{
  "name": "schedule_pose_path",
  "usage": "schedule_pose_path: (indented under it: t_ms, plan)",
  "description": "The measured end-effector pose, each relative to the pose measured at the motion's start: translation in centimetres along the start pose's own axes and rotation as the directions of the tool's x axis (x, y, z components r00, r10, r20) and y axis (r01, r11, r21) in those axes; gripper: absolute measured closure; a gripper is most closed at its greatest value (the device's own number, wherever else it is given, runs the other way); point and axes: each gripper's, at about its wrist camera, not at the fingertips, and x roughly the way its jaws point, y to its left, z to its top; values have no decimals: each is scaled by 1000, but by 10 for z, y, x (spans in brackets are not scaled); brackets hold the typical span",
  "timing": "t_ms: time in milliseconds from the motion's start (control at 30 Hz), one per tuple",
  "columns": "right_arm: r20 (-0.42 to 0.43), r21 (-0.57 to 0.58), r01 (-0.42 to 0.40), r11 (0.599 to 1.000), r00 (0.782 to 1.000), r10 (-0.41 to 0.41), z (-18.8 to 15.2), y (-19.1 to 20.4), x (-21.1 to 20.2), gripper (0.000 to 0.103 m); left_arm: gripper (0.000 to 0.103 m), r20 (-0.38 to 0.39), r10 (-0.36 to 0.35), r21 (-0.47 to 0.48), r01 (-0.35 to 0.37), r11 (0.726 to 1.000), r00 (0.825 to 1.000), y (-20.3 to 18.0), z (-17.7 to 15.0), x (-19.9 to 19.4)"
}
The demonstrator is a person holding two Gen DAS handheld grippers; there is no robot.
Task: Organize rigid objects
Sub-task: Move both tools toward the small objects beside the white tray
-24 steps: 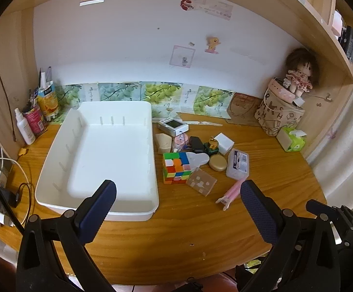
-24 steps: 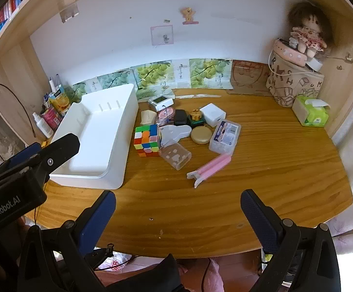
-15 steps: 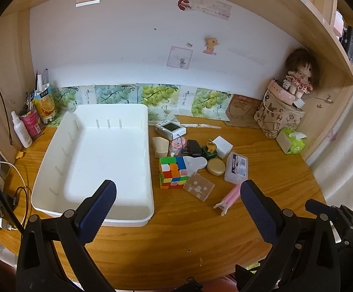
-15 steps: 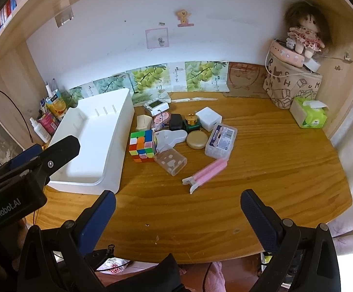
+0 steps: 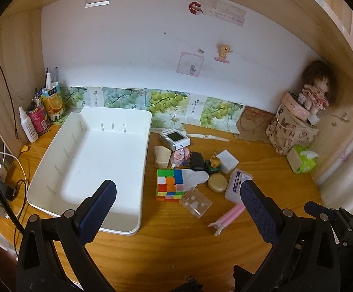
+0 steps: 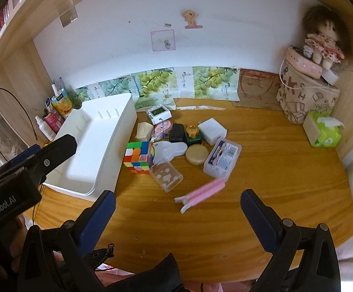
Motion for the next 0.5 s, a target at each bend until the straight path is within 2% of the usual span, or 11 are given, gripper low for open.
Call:
schedule_pose_path:
  t_ms: [267,500]
  plan:
    - [5,-56,-55,997,998,55,23,-37,7,0,1,37,65,-60,-63,996,997,-28,6,5]
    - [-10,-104,-109,989,994,108,36,-64,16,0,1,33,122,-111,-118,987,992,-49,3,11]
